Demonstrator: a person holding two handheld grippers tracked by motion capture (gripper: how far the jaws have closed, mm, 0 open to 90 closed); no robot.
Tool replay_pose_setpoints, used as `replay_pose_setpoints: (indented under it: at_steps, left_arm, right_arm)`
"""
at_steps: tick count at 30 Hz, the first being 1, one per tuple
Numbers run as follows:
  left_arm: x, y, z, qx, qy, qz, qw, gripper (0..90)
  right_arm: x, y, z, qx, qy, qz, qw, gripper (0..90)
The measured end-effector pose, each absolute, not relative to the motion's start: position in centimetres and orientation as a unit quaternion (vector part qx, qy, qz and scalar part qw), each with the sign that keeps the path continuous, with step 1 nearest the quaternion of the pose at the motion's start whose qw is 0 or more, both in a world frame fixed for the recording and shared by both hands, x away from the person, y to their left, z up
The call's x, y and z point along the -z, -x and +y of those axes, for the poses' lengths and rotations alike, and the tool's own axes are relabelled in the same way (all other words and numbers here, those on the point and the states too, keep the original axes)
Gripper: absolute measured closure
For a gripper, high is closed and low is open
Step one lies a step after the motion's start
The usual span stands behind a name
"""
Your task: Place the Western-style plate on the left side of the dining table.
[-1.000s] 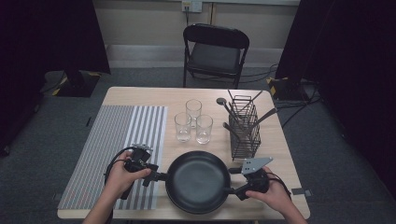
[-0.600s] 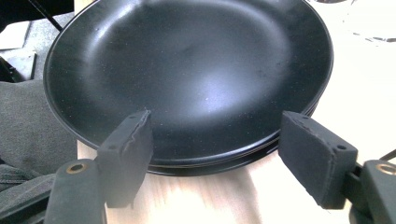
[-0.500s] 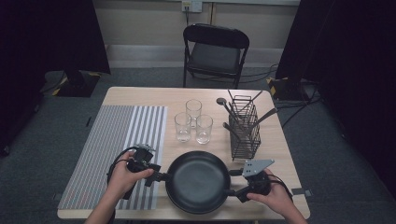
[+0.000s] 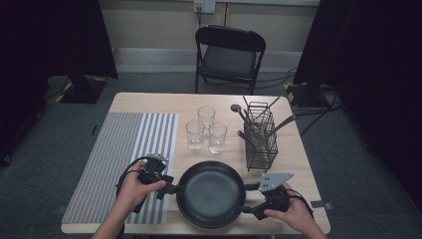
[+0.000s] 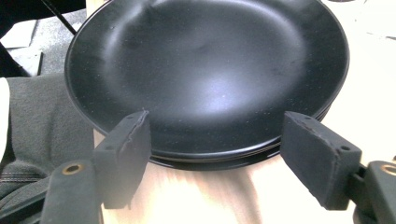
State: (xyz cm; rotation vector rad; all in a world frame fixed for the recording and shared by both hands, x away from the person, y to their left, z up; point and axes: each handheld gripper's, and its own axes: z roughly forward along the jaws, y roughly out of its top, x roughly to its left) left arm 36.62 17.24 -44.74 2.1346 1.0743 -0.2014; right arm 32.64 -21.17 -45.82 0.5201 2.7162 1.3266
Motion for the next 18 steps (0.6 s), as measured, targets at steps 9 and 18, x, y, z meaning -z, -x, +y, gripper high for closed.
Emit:
replay_pose_setpoints:
  at_steps: [9, 18]
  left_arm:
    - [44.76, -36.48, 17.17, 0.079, -0.834, 0.413, 0.356, 25.5]
    - [44.77, -36.54, 17.13, 0.078, -0.833, 0.415, 0.358, 25.5]
  right_arm:
    - [45.85, -32.11, -20.92, -0.415, -0.163, 0.894, 0.047, 21.4]
    - [45.91, -32.29, -20.59, -0.42, -0.163, 0.891, 0.046, 22.0]
